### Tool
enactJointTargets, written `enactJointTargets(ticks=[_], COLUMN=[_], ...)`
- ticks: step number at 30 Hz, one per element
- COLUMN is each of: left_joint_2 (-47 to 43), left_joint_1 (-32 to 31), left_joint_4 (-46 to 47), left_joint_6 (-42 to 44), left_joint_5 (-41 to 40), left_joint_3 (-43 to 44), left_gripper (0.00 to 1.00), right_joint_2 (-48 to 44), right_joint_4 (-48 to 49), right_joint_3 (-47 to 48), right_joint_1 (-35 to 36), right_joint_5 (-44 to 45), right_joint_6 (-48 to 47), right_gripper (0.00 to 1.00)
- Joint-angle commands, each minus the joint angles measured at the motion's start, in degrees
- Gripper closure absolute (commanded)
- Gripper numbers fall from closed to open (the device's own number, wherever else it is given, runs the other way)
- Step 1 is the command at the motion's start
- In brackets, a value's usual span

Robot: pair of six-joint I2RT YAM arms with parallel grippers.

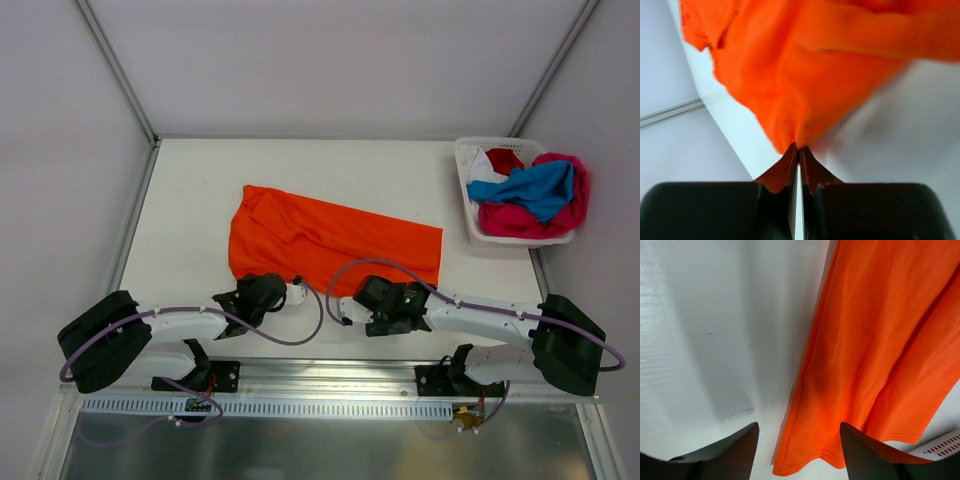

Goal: Fold and stack the t-shirts

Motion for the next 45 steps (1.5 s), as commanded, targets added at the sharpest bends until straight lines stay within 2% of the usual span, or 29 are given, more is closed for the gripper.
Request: enactJointTargets(ticks=[1,9,17,28,34,37,38,39,43,45], left_joint_2=[-5.9,-8.6,-8.2,-11.5,-13.4,-14.3,-14.5,-14.7,-17.4,-18.8], left_joint_1=[2.2,6.0,7.9,10.1,10.4,10.4,10.4,10.4,10.4,10.4], left_joint_4=[1.7,1.6,2.4,1.4,0.1,-0.6,-0.7,-1.2,-6.5,-12.4], left_joint_6=[4.0,7.5,9.1,10.7,10.4,10.4,10.3,10.1,8.3,5.0], left_joint_5=[-1.4,0.7,1.5,2.6,2.8,2.6,2.6,2.7,4.9,9.9], left_joint_3=[3.5,6.6,6.2,6.6,5.9,5.5,5.4,5.4,5.9,7.5], left_gripper=[1.00,1.00,1.00,1.00,1.00,1.00,1.00,1.00,1.00,1.00], right_joint_2=[0.0,3.2,4.7,9.2,12.0,12.5,12.5,12.4,10.6,8.0], right_joint_4=[0.7,0.7,-2.8,5.2,8.6,8.5,8.5,8.3,4.9,-0.3], right_joint_3=[-0.2,0.5,2.5,0.1,0.8,1.6,1.7,1.7,2.7,4.3], right_joint_1=[0.4,0.3,0.4,0.1,-2.4,-3.7,-4.0,-4.3,-5.0,-5.8], right_joint_5=[1.2,1.4,-3.6,8.3,11.6,11.5,11.5,11.6,8.7,5.7], right_joint_6=[1.6,1.7,0.7,-3.8,-4.7,-5.0,-5.1,-5.2,-4.4,-3.3], right_gripper=[0.30,0.31,0.30,0.33,0.36,0.67,0.89,0.97,1.00,1.00])
